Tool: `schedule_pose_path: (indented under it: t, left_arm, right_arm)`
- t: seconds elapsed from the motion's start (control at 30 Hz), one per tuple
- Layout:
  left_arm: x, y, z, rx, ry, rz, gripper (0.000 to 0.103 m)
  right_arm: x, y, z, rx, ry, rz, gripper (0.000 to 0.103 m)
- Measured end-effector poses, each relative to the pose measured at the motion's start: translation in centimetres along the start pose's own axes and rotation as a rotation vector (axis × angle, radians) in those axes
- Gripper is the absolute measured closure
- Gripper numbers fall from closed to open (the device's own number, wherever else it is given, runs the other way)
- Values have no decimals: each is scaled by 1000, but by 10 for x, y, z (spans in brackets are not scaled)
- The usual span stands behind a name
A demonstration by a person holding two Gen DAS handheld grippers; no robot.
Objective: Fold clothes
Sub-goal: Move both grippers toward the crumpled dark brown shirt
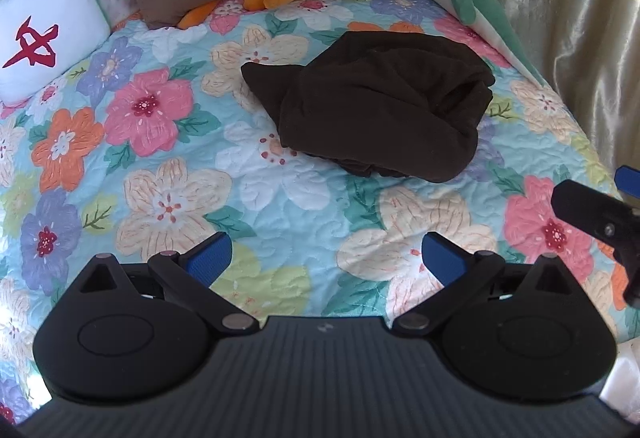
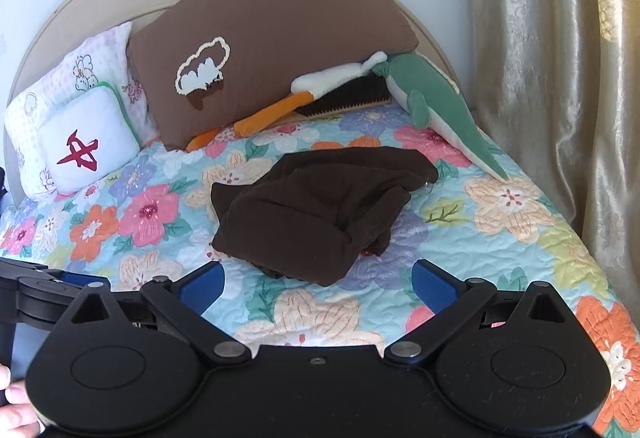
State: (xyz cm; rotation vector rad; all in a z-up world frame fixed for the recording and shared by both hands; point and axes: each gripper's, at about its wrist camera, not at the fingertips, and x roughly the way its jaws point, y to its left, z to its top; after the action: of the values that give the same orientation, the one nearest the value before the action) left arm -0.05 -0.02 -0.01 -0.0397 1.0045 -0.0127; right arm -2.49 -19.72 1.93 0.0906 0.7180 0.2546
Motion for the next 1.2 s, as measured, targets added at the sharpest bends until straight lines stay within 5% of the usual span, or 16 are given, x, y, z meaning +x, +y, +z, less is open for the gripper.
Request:
schedule_pose_path:
  t: [1.2]
  left_arm:
    - [-16,-1,-11,41,-46,-32,0]
  right_arm:
    - [-3,-1,-2,0,16,-58,1]
